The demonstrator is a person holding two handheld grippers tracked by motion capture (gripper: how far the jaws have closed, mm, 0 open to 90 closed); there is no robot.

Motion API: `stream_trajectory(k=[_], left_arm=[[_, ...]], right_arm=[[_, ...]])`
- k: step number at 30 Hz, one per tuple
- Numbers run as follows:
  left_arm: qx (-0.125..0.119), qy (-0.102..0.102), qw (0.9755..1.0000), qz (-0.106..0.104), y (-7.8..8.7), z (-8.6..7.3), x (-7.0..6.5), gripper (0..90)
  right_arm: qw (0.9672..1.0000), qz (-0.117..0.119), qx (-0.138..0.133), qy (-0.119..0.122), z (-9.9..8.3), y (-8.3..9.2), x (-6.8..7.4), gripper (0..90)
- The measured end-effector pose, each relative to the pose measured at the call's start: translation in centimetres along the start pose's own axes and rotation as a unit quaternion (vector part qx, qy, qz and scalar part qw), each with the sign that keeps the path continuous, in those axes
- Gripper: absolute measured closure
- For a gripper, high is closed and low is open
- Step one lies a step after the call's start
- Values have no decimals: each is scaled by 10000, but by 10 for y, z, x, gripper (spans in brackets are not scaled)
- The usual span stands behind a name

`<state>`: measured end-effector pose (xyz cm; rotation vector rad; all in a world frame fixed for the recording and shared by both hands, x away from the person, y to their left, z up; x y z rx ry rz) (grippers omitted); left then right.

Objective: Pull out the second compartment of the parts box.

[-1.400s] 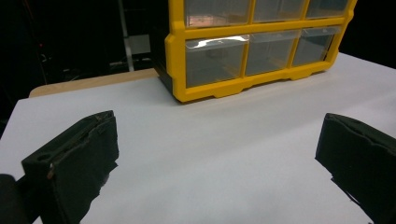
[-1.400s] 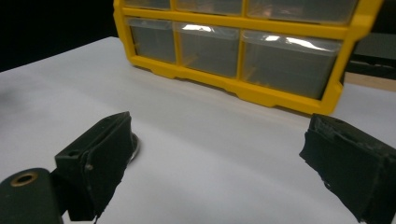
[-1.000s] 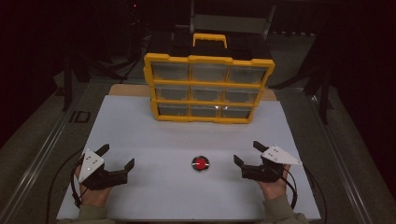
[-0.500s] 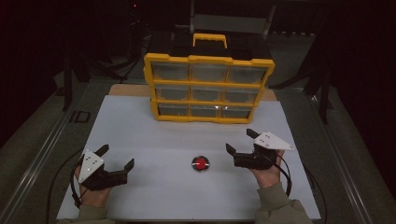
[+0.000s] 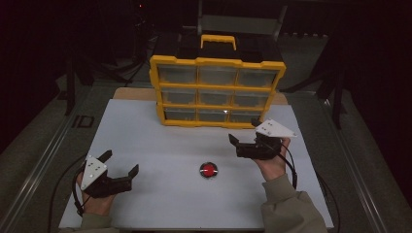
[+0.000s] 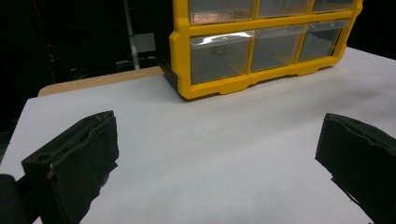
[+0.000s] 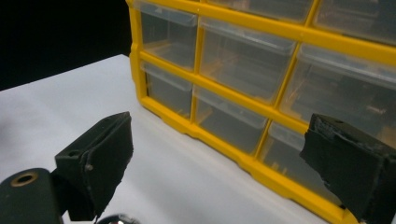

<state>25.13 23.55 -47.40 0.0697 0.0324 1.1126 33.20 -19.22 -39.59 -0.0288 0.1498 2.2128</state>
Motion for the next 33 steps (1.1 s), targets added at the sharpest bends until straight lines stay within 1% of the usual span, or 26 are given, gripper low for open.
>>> stream_trajectory(k=[4,6,7,13,25,28,33], left_arm=[[7,14,10000,6,0,0,0,0],[5,-1,10000,14,0,0,0,0],[0,5,10000,16,0,0,0,0],[8,2,10000,16,0,0,1,0],[24,-12,10000,-6,0,0,0,0],[27,-12,10000,-4,-1,0,0,0],[27,-10,10000,-5,-1,0,0,0]], right_arm=[[10000,-11,1,26,7,-8,0,80],[10000,-24,5,81,10,-13,0,80],[9999,-45,-7,167,12,-15,1,80],[9994,-81,26,336,20,-24,2,80],[9986,-148,60,509,34,-42,-5,80],[9986,-147,79,496,35,-45,-6,80],[9980,-143,134,601,40,-52,-7,80]])
Point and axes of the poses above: each handheld gripper's, and its own axes: y roughly backward along the jaws, z roughly out of its top, x roughly to its left, the point moved 2 cm from there along -y, roughly forward along the jaws, and after that the axes turned 14 degrees about -x, right-handed, at the moved point
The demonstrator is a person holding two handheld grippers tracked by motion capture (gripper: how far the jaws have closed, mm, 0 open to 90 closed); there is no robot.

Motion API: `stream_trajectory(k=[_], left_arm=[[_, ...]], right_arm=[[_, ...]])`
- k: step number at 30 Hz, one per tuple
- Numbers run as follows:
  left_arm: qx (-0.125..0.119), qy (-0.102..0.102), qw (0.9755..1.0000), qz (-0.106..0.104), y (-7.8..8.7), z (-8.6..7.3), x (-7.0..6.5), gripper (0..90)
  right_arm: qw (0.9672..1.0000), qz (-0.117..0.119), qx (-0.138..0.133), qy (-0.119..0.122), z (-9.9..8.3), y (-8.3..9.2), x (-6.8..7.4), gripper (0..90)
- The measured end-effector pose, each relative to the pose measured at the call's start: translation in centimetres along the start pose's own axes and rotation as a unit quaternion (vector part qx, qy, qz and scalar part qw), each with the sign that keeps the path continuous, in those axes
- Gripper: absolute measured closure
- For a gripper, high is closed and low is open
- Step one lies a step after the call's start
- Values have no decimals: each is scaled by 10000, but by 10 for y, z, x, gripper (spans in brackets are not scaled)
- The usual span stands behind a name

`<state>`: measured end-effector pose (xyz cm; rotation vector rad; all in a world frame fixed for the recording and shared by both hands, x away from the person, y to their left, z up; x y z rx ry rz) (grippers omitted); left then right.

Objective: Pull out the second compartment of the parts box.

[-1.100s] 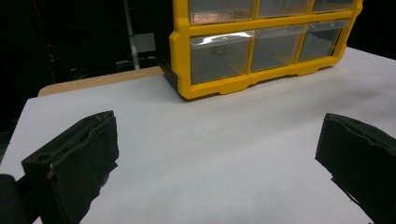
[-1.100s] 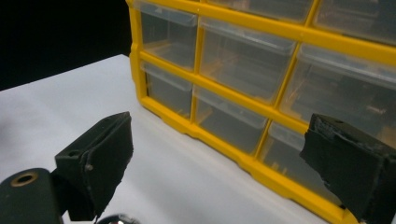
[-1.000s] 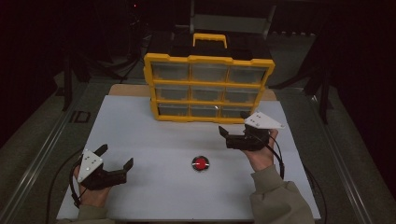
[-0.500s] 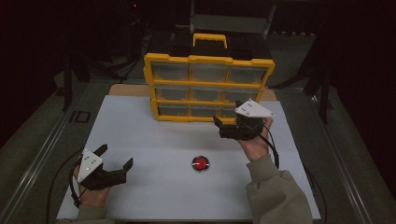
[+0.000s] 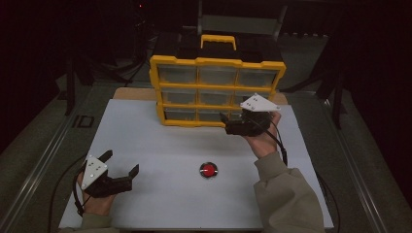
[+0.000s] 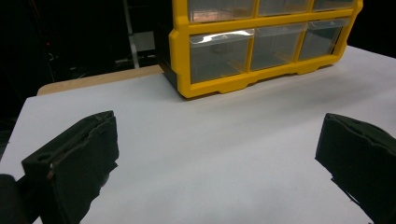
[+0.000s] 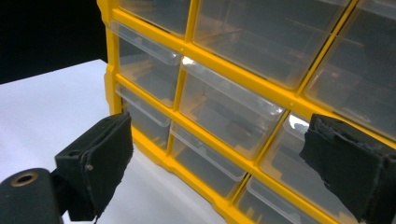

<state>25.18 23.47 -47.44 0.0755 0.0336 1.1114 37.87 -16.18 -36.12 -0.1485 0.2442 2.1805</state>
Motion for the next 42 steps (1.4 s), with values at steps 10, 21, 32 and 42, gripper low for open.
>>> stream_trajectory(k=[10,21,32,42], left_arm=[[-12,-2,10000,3,1,0,0,0],[-28,20,10000,3,1,1,0,0],[-41,27,10000,5,2,1,1,0],[-40,17,10000,9,3,1,1,0]], right_arm=[[9997,-12,155,182,4,-18,-1,80],[9986,-2,312,429,1,-38,1,80],[9947,-103,583,843,-1,-54,3,80],[9870,-230,786,1385,-4,-65,9,80]])
Point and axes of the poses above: each handheld gripper's, and its own axes: y roughly backward along the jaws, z roughly out of its top, x roughly to its left, the point moved 2 cm from there along -y, roughly forward along the jaws, and after that the axes turned 14 degrees about -x, right-handed, at the moved point
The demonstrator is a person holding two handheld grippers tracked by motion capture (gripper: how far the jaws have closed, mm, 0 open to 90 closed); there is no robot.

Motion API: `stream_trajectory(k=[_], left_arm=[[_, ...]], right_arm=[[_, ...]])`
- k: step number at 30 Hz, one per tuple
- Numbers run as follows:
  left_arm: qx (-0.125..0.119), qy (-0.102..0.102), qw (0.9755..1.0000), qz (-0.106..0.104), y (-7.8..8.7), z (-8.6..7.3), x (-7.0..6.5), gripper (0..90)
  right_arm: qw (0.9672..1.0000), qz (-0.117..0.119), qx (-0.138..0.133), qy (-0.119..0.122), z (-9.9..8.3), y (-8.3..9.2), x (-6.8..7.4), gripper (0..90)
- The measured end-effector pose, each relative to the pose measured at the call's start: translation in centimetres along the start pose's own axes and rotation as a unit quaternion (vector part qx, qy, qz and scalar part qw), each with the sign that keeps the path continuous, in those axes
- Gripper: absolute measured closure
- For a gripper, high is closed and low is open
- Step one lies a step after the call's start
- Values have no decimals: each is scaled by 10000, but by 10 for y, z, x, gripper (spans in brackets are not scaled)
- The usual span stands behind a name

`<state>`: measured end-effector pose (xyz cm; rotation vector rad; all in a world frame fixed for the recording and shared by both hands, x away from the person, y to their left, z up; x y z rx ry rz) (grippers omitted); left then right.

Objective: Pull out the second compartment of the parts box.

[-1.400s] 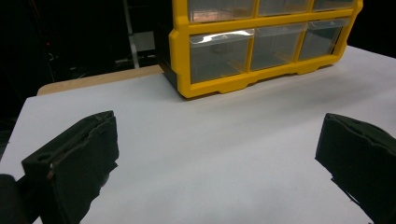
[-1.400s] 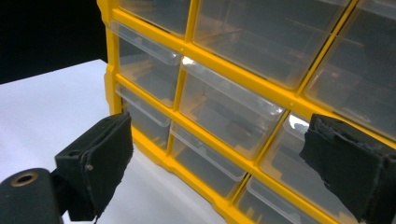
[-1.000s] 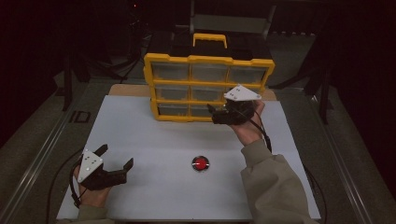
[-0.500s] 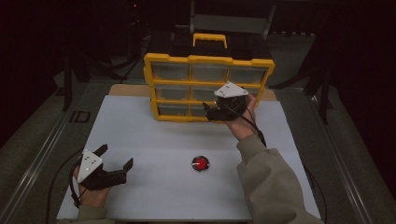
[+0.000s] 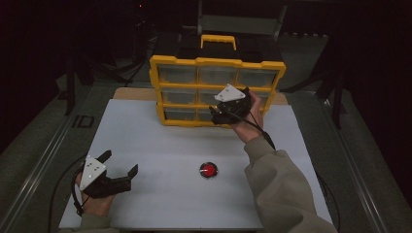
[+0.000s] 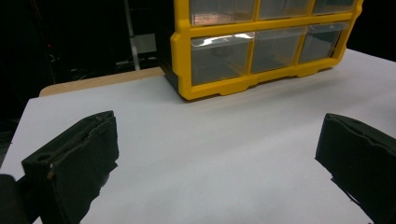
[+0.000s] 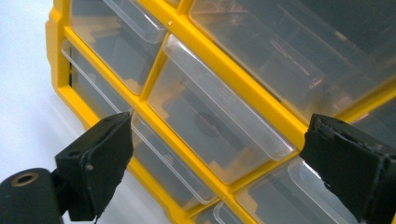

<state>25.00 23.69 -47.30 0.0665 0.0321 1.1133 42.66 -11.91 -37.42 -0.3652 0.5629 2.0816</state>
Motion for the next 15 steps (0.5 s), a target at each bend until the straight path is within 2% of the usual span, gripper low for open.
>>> stream_trajectory(k=[1,4,8,11,15], left_arm=[[0,0,10000,0,0,0,0,0],[1,3,10000,-2,0,0,0,0],[-1,3,10000,-2,0,0,0,0],[-3,6,10000,4,0,0,0,0],[5,0,10000,12,1,0,0,0]], right_arm=[[10000,0,0,0,0,0,0,80],[9995,-59,104,292,0,-4,3,80],[9989,-108,161,425,0,-6,4,80],[9960,-249,256,816,0,-9,6,81],[9947,-283,283,943,0,-10,7,81]])
Point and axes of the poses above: each handheld gripper's, and its own axes: y roughly backward along the jaws, z roughly out of its top, x roughly to its left, the point moved 2 cm from there along -y, roughly forward along the jaws, and after that the axes turned 14 degrees about -x, right-handed, at the moved point
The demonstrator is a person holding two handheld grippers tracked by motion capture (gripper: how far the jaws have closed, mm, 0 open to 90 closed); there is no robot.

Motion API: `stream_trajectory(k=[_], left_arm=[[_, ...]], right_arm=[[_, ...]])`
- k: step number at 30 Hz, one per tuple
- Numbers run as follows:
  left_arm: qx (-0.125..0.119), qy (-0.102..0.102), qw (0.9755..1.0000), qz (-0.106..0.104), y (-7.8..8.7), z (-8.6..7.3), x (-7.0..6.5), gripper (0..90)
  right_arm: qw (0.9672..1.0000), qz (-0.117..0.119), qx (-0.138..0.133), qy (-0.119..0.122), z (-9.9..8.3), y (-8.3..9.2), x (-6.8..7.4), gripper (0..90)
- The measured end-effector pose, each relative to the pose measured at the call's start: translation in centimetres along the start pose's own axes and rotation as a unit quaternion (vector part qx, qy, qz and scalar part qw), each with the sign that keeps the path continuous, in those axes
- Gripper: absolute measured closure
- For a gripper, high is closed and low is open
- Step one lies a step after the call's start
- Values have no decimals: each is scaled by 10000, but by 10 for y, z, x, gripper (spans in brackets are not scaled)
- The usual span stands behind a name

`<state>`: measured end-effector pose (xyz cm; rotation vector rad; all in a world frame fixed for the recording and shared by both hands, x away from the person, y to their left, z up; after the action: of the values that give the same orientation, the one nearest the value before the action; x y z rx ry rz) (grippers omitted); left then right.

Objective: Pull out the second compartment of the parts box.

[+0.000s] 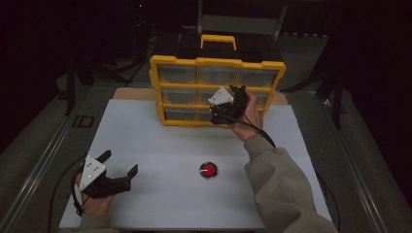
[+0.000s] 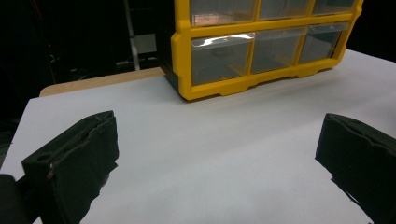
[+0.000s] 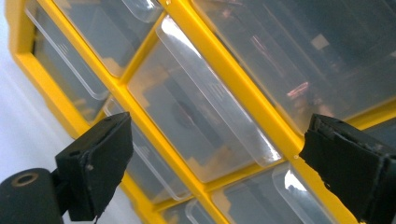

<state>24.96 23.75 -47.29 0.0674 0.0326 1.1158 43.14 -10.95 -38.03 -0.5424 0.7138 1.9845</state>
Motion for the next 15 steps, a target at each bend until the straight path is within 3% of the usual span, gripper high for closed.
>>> stream_trajectory(k=[1,2,3,9,15], left_arm=[[0,1,10000,3,0,0,0,0],[0,1,10000,3,0,0,0,0],[-4,-3,10000,2,0,0,0,0],[-18,-5,10000,13,1,0,0,0],[-27,0,10000,15,1,0,0,0]], right_arm=[[9997,-103,88,220,0,-2,2,81],[9997,-103,88,220,0,-2,2,81],[9990,-168,143,400,0,-3,3,81],[9974,-285,202,636,1,-6,6,81],[9932,-428,290,1040,2,-7,9,81]])
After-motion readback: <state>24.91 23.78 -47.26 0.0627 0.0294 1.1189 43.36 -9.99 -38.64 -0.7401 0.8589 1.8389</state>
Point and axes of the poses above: each handheld gripper's, and its own axes: y roughly backward along the jaws, z roughly out of its top, x roughly to its left, the point moved 2 cm from there along -y, roughly forward along the jaws, and after that the axes turned 14 degrees about -x, right-handed, at the moved point
